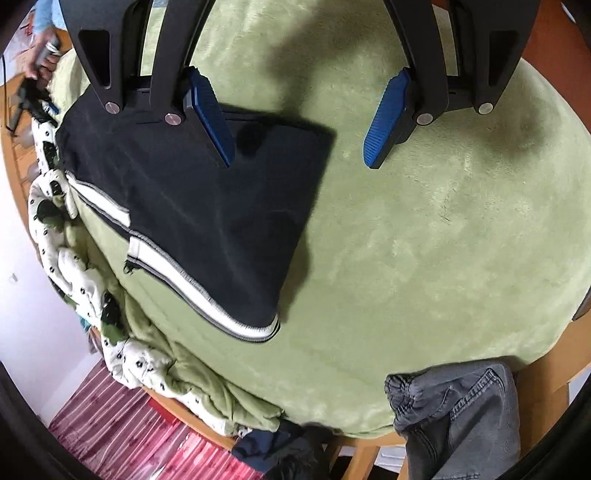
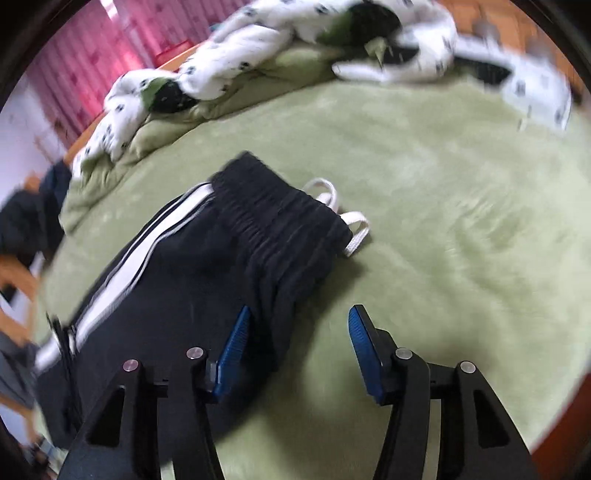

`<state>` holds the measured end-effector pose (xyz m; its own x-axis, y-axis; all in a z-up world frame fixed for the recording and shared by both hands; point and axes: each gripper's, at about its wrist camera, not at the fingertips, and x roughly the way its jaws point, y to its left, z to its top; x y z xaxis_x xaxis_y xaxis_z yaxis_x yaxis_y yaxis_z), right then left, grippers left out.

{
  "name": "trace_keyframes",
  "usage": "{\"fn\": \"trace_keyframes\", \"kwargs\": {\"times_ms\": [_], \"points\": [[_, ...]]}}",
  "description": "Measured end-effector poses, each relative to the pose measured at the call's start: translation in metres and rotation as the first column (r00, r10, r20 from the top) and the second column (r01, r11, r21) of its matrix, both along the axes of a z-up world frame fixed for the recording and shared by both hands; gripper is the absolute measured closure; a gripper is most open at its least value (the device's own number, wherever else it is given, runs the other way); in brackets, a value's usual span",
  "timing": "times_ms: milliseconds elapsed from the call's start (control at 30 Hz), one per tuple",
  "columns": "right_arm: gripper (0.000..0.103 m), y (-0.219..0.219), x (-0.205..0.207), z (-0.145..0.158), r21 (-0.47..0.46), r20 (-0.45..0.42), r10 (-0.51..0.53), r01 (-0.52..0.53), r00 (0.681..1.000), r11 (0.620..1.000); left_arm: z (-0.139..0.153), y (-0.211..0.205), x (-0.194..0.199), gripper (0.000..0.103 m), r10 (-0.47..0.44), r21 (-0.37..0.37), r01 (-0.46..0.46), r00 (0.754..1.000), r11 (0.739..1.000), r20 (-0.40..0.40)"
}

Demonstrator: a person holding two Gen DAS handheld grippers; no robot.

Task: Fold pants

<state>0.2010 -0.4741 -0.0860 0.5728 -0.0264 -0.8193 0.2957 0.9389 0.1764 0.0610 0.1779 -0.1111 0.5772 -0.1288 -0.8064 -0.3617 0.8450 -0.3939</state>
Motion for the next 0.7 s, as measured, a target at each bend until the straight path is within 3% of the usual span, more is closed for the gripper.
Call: {"fn": "trace_keyframes", "kwargs": {"times_ms": [133,267,400,533,667,700], "points": [[0.049,0.069,-0.007,0.035,-0.061,0.039,0.173,-0.171,0.984,0.983,-0.007,-0.004,0.007,0.033,-0.023,-0.023,0.022,0.999,0.999,-0.031],[0.048,0.167,0.01,0.034,0.031,0.073,0.36,-0.363,0.93,0.931,-0.004,-0.007,0.01,0.033,-0.028,0.003,0.028,0.998,1.0,-0.054],[0.048,0.272,0.031,-0.004,0.113,0.032,0.526,-0.526,0.85,0.843,0.001,-0.003,0.005,0.033,-0.042,-0.007,0.042,0.998,0.999,-0.055],[0.048,0.334,0.046,-0.041,0.181,-0.043,0.631,-0.615,0.774,0.767,0.008,0.014,-0.005,0.033,-0.053,-0.016,0.052,0.998,0.999,-0.046],[0.047,0.375,0.06,-0.071,0.077,-0.119,0.662,-0.658,0.74,0.749,0.012,0.029,-0.012,0.033,-0.041,-0.014,0.041,0.999,0.999,0.006],[0.055,0.379,0.058,-0.07,0.037,-0.093,0.66,-0.66,0.745,0.75,0.011,0.031,-0.011,0.033,-0.041,-0.033,0.042,0.999,0.999,0.028]]}}
